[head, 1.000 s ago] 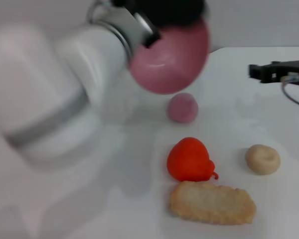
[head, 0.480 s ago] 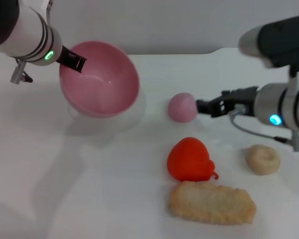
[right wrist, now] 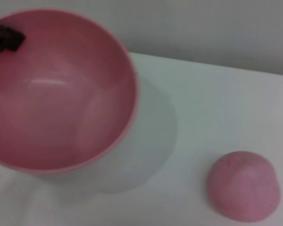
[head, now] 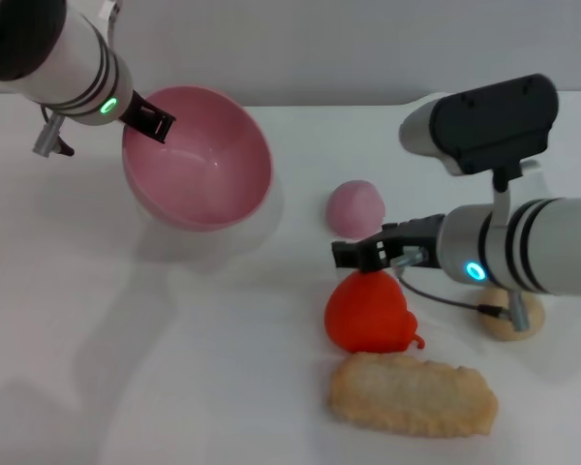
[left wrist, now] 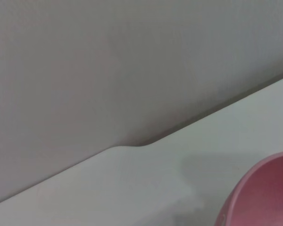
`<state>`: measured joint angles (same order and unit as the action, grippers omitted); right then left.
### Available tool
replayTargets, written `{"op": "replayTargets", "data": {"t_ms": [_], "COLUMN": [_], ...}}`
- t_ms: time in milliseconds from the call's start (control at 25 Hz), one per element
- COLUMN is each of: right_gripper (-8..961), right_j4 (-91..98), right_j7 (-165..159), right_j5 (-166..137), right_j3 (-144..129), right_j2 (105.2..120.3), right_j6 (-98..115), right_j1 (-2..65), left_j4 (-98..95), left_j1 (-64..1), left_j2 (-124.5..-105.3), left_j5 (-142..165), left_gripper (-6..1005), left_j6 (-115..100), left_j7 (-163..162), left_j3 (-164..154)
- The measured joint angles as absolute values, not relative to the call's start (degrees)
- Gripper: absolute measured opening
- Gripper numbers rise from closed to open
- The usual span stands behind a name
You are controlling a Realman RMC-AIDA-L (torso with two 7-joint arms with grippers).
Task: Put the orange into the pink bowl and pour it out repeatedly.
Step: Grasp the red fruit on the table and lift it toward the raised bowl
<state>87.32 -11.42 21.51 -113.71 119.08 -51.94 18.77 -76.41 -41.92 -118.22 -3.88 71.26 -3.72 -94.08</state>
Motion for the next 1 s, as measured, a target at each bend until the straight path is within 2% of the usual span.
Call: {"op": "replayTargets", "data": {"t_ms": [640, 1000], "right_gripper": [682, 667], "right_j4": [79.47, 73.30], "right_j7": [-12.16, -10.62], "right_j5": [26.67, 30.22], "right_j3": [-116.00, -117.39], "right_j2": [119.04, 118.93], "right_j6": [-48.78, -48.03], "right_j1": [20.89, 25.18], "left_j4": [-74.14, -74.00], "left_j1": [-42.82, -42.58], "left_j2": [-118.20, -118.22], "left_j5": [-4.04, -4.04], "left_gripper": [189, 192], "left_j6": [71.05, 71.66], "left_j7": [-3.63, -3.60], "left_j3": [-93.22, -93.16]}}
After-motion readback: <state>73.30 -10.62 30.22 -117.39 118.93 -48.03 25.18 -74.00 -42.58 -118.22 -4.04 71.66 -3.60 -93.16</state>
